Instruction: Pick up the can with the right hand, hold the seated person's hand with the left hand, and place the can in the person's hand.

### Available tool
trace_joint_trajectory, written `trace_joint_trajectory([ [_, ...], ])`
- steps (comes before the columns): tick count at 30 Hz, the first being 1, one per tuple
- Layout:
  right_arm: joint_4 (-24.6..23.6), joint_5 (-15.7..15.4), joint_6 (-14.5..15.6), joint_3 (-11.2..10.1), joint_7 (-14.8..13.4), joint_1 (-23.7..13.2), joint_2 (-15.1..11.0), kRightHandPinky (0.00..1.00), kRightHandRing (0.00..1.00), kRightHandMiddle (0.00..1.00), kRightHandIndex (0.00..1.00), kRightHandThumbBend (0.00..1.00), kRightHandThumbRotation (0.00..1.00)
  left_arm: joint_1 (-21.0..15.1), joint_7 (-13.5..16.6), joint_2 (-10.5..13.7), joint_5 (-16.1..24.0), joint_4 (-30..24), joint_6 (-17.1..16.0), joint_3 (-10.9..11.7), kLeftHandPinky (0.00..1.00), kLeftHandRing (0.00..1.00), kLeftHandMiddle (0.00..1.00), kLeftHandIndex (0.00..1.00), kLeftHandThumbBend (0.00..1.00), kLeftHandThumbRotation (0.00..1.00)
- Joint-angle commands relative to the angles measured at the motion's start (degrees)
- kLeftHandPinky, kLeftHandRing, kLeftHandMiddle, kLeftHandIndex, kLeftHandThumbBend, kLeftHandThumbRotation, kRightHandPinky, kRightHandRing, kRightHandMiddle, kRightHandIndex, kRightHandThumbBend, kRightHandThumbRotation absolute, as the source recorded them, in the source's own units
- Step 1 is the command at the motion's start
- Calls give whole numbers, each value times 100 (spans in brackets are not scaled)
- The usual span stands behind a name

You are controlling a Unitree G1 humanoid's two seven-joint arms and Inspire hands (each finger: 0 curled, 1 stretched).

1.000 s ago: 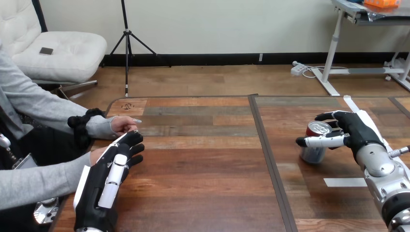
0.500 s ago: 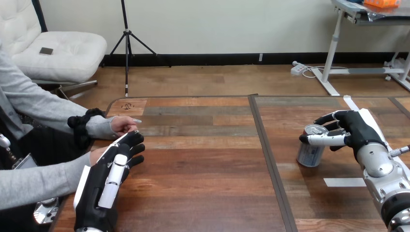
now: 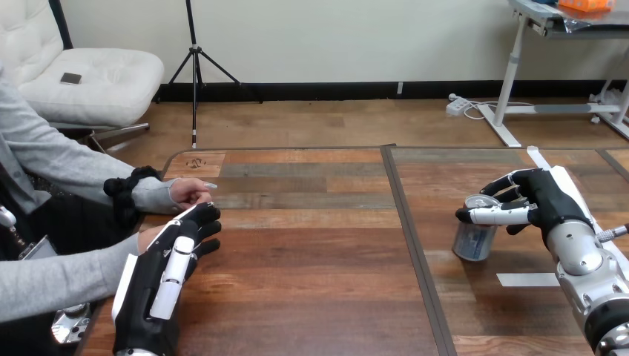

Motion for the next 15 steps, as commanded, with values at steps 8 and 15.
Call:
trace_joint_trajectory([
  [8, -160, -15, -200, 32, -119, -203, 27, 36, 40, 45, 45, 75, 0, -266, 14, 108, 41, -134, -83, 6, 76, 81, 80, 74, 49, 86],
  [15, -173, -55, -269, 82, -68, -209, -16, 35, 39, 44, 45, 76, 0, -284, 52, 115, 88, -105, -122, 3, 75, 81, 79, 73, 46, 87],
])
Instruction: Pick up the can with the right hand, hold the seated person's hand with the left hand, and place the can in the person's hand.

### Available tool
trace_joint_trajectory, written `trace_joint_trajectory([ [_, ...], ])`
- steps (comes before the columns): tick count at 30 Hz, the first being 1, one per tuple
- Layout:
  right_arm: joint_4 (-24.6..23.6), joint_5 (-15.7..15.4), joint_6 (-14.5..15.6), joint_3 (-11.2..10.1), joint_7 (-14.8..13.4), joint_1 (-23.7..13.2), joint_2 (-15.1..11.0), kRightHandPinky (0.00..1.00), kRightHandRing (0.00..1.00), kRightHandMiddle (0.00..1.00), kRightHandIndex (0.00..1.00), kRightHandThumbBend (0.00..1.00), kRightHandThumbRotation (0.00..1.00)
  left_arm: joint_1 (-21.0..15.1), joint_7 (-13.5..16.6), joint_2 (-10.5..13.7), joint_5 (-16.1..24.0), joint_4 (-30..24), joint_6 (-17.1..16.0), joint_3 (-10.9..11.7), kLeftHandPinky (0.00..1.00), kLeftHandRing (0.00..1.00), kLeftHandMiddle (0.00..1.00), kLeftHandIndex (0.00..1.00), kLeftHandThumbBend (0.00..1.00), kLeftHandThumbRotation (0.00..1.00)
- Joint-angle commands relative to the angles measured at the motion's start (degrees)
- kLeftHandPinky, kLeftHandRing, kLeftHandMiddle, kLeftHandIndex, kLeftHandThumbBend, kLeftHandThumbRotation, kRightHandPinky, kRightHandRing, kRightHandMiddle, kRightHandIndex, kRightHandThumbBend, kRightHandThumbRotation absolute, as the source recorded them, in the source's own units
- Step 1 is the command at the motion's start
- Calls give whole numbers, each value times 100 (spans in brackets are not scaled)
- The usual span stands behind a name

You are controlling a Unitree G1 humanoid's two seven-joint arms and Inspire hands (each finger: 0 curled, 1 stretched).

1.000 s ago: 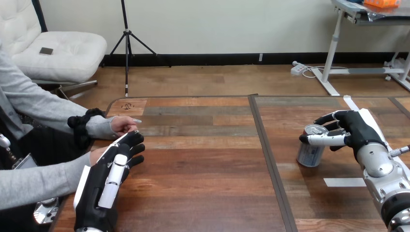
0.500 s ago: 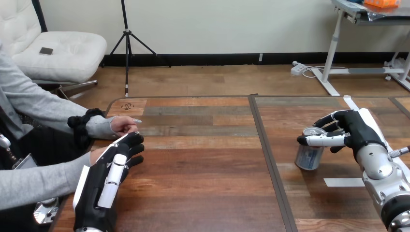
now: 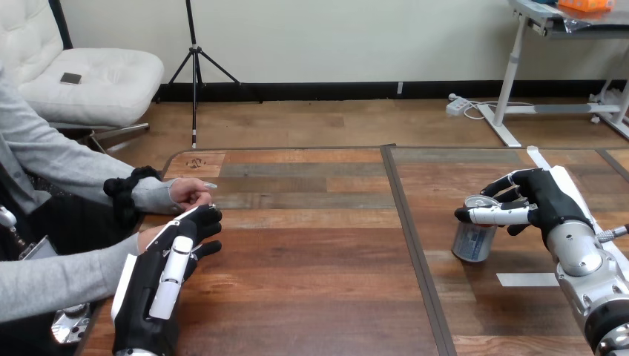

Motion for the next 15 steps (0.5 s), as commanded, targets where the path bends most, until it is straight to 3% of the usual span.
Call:
trace_joint_trajectory([
  [1, -175, -45, -249, 60, -32, -212, -22, 35, 39, 44, 45, 76, 0, -283, 38, 110, 73, -105, -119, 3, 75, 81, 79, 73, 46, 87],
  [15, -178, -74, -300, 91, 29, -244, -78, 35, 39, 44, 45, 78, 0, -280, -39, 140, 44, -135, -45, -21, 75, 83, 81, 73, 48, 88],
])
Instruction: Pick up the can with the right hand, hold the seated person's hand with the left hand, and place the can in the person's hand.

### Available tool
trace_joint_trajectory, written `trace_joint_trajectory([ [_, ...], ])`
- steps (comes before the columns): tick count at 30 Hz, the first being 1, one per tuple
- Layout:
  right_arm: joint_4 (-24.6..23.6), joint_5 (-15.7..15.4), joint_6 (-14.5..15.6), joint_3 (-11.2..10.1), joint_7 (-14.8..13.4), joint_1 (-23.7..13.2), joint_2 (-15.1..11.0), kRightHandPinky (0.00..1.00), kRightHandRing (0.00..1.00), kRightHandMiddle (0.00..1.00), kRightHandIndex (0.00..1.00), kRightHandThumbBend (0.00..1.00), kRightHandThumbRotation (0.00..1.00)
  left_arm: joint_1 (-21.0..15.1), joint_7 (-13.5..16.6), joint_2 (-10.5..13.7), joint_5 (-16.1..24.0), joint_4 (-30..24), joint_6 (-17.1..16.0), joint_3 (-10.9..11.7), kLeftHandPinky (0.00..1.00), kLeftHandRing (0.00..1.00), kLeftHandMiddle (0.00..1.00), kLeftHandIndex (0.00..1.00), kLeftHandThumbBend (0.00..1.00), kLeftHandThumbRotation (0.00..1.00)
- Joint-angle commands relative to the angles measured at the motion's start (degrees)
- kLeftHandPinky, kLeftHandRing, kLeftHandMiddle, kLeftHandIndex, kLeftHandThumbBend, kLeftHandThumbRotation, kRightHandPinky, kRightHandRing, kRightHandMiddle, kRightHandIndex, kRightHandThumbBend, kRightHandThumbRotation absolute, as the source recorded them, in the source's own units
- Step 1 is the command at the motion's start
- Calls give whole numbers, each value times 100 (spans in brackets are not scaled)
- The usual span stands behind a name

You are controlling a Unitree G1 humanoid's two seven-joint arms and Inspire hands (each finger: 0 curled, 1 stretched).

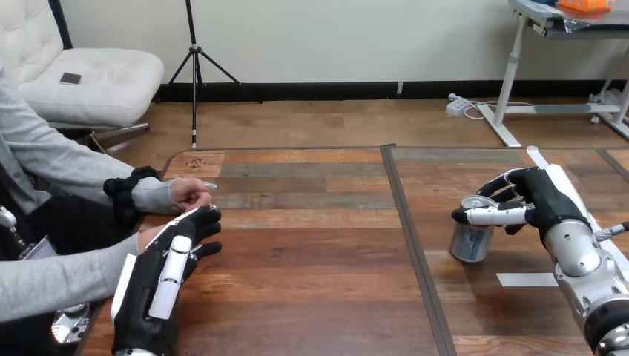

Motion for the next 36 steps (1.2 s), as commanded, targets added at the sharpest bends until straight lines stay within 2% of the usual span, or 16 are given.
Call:
trace_joint_trajectory([
  [1, -180, -19, -211, 30, -3, -247, -80, 35, 39, 44, 45, 78, 0, -279, -48, 117, 24, -137, -37, -18, 76, 83, 82, 73, 48, 88],
  [18, -246, -81, -379, 55, 44, -254, -113, 36, 40, 45, 45, 79, 0, -299, -98, 114, -6, -85, -58, -7, 76, 83, 81, 71, 52, 87],
  [36, -320, -100, -683, 52, -6, -246, -132, 35, 39, 43, 45, 77, 0, -303, -61, 127, 55, -59, -105, -2, 77, 84, 82, 70, 49, 87],
])
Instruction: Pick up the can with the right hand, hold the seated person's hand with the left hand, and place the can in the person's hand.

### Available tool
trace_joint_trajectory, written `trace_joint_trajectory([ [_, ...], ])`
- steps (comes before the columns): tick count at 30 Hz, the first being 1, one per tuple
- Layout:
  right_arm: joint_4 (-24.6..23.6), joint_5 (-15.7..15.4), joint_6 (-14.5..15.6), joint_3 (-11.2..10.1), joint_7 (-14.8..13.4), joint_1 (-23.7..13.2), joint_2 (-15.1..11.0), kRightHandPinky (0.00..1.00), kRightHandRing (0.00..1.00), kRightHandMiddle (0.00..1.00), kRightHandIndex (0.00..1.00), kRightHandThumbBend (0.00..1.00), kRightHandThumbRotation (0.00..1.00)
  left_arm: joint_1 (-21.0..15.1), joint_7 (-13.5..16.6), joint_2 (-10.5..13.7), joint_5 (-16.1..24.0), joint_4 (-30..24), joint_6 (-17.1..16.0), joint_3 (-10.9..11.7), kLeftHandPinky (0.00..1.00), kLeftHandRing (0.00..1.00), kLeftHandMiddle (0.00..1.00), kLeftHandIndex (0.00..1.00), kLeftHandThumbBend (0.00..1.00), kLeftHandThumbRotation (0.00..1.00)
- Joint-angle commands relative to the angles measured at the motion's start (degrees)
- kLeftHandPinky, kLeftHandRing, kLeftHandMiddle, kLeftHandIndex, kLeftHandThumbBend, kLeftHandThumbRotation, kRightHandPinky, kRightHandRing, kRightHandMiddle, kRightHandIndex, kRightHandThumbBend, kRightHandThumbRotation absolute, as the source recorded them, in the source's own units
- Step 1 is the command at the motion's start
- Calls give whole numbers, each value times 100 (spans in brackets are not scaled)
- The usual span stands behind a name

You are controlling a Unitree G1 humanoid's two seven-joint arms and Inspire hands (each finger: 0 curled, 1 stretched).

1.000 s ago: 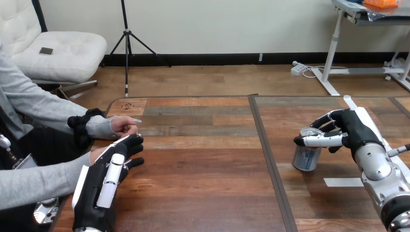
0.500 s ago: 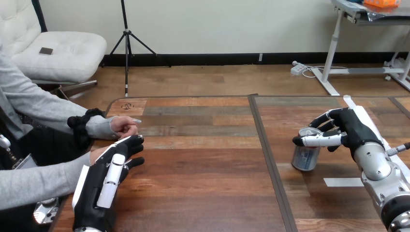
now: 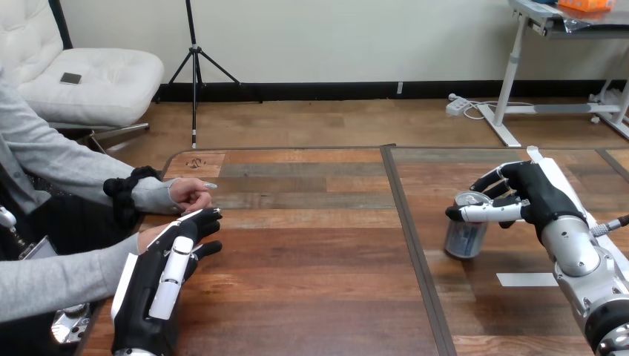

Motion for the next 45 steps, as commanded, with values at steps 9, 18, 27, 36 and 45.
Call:
trace_joint_trajectory([
  [9, -348, -61, -429, 59, -96, -232, -152, 35, 39, 44, 46, 77, 0, -304, 254, 190, 349, -43, -493, -10, 74, 82, 80, 69, 51, 85],
  [18, -419, -33, -576, 63, -17, -219, -193, 35, 39, 44, 46, 75, 0, -384, 977, 647, 1422, -290, -1275, 89, 58, 71, 73, 68, 50, 75],
  [27, -455, -22, -636, 76, -30, -228, -212, 36, 40, 44, 46, 75, 0, -238, 1852, 1148, 2749, -1296, -1014, 254, 52, 68, 72, 71, 83, 61],
  [36, -463, 15, -650, 51, -7, -244, -189, 36, 39, 43, 46, 75, 0, -79, 2164, 1561, 3508, -2315, -413, 376, 55, 75, 79, 76, 98, 55],
  [45, -465, 29, -654, 44, 18, -256, -169, 36, 39, 43, 46, 75, 0, -35, 2634, 1862, 4369, -2985, 169, 482, 56, 74, 78, 75, 100, 47],
])
